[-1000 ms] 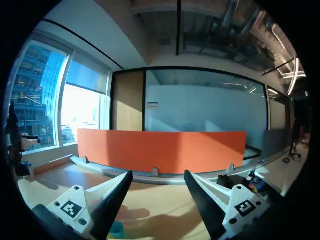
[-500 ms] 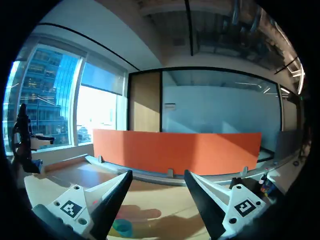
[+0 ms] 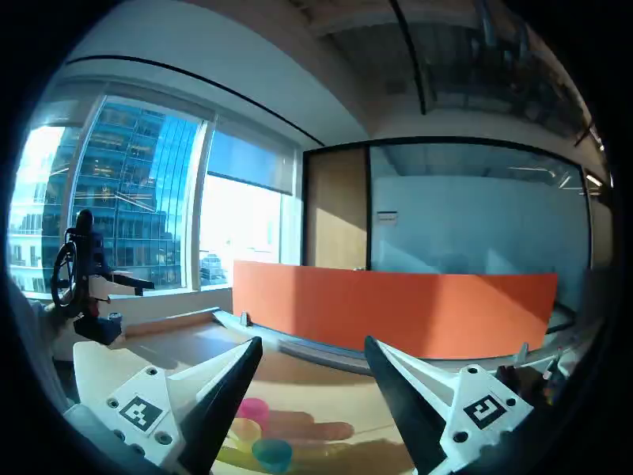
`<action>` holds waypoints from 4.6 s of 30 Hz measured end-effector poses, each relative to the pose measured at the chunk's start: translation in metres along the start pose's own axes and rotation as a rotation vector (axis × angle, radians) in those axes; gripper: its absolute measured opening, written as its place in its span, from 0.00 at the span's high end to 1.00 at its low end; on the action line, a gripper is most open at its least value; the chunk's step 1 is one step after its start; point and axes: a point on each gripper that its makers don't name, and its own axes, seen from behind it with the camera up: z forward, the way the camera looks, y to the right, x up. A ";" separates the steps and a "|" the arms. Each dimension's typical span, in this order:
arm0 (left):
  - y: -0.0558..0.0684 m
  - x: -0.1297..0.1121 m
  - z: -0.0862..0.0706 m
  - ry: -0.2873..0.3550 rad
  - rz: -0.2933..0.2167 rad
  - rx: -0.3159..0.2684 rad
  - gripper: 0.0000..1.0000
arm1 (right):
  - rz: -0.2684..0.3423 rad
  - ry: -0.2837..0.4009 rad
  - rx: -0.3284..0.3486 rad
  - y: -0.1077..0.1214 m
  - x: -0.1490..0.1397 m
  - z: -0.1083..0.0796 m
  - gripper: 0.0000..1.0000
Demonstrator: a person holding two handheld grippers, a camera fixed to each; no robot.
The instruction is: Pour water
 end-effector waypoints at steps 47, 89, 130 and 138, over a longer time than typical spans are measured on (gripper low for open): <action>0.065 -0.144 0.014 -0.235 0.102 -0.267 0.02 | -0.086 -0.304 0.256 -0.037 -0.130 0.021 0.00; 0.103 -0.294 0.032 -0.467 0.157 -0.327 0.02 | -0.157 -0.570 0.314 -0.041 -0.283 0.024 0.00; 0.117 -0.315 0.079 -0.496 0.143 -0.339 0.02 | -0.154 -0.661 0.352 -0.044 -0.333 0.040 0.00; 0.120 -0.315 0.085 -0.494 0.150 -0.342 0.02 | -0.146 -0.665 0.350 -0.042 -0.335 0.040 0.00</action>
